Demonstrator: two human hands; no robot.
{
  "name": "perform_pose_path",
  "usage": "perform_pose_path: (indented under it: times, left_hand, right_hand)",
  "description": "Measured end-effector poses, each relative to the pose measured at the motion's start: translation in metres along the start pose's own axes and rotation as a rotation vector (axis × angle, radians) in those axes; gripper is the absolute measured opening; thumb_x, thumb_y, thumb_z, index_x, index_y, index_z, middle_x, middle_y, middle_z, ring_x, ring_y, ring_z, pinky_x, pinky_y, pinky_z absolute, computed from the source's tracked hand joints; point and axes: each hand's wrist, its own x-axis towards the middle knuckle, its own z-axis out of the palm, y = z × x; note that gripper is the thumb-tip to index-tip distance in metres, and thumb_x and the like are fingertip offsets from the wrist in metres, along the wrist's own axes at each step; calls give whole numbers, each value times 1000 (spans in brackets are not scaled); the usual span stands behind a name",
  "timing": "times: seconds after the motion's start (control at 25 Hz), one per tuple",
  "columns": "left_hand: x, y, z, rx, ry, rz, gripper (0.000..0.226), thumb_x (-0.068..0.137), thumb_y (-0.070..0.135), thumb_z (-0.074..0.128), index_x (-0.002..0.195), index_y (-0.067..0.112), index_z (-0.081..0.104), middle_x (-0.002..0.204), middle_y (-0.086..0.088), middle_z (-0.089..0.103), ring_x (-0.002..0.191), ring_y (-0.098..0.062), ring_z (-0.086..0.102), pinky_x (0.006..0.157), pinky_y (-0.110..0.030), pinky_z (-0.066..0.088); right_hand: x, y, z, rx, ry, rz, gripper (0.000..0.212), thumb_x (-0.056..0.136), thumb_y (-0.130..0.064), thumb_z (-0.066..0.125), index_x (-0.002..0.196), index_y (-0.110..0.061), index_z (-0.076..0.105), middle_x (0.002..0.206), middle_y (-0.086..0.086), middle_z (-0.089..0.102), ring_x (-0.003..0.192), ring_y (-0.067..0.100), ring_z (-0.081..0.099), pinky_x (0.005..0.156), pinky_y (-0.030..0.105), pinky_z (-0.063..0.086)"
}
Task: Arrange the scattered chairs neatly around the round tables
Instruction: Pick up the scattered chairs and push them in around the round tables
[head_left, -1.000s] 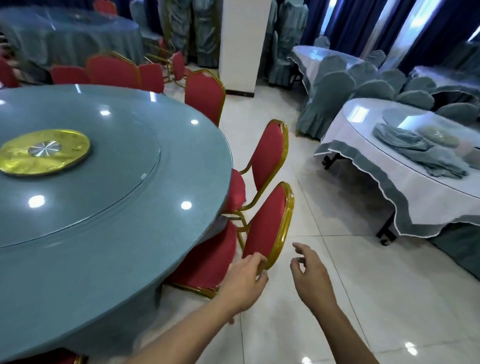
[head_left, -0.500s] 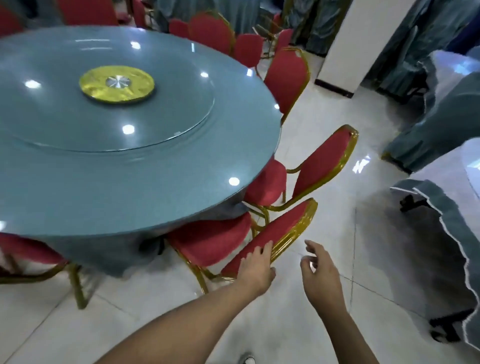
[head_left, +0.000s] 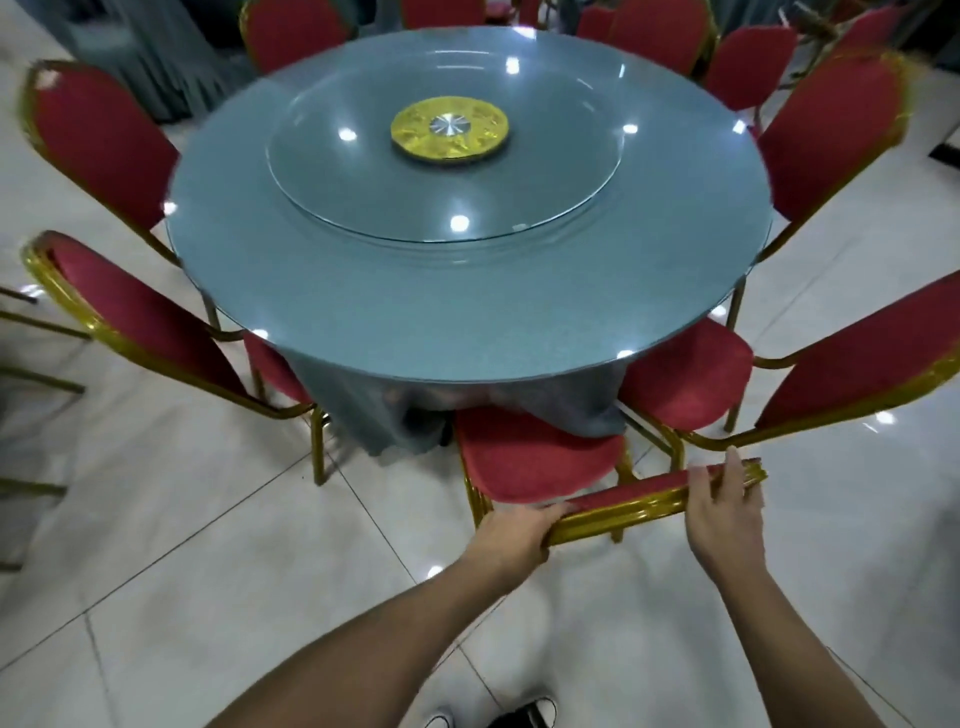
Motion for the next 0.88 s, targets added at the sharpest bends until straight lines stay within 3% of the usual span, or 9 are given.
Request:
perform_pose_path:
  times: [0.12, 0.24, 0.48, 0.64, 0.76, 0.88]
  left_hand:
    - [-26, -30, -4, 31, -13, -7, 64, 91, 10, 52, 141, 48, 39, 111, 2, 68, 97, -22, 66, 86, -39, 54]
    - [-47, -58, -4, 33, -44, -19, 61, 92, 10, 56, 135, 51, 41, 104, 7, 68, 90, -17, 68, 80, -37, 56]
    - [-91, -109, -9, 78, 6, -27, 46, 95, 17, 58, 126, 48, 46, 98, 8, 64, 86, -12, 62, 77, -32, 55]
    - [-124, -127, 0, 123, 24, -7, 52, 94, 19, 62, 132, 49, 42, 96, 9, 65, 85, -11, 62, 76, -32, 55]
    - [-135, -134, 2, 142, 14, -5, 53, 94, 20, 62, 132, 50, 42, 94, 12, 63, 82, -9, 60, 71, -28, 53]
    - [-132, -138, -7, 164, -10, -15, 56, 93, 20, 64, 133, 52, 42, 94, 13, 63, 83, -8, 59, 72, -28, 53]
  right_hand:
    - [-29, -8, 18, 128, -76, 114, 62, 103, -53, 37, 157, -30, 16, 164, 22, 0, 147, 48, 18, 113, 57, 29]
    - [-70, -16, 34, 140, -103, 133, 70, 99, -64, 32, 157, -36, 5, 163, 25, -10, 147, 49, 19, 116, 59, 27]
    - [-140, -38, 57, 144, -136, 122, 69, 97, -68, 29, 156, -37, 8, 163, 27, -10, 146, 48, 23, 116, 59, 29]
    - [-175, -43, 69, 119, -119, 84, 74, 93, -74, 26, 155, -41, 6, 163, 26, -9, 146, 48, 23, 117, 59, 30]
    - [-187, -38, 68, 81, -109, 54, 86, 79, -85, 14, 154, -45, 4, 165, 24, -5, 149, 46, 19, 118, 58, 26]
    - [-185, -32, 62, 36, -144, 33, 83, 80, -85, 13, 154, -48, 3, 165, 25, 1, 149, 46, 16, 118, 58, 24]
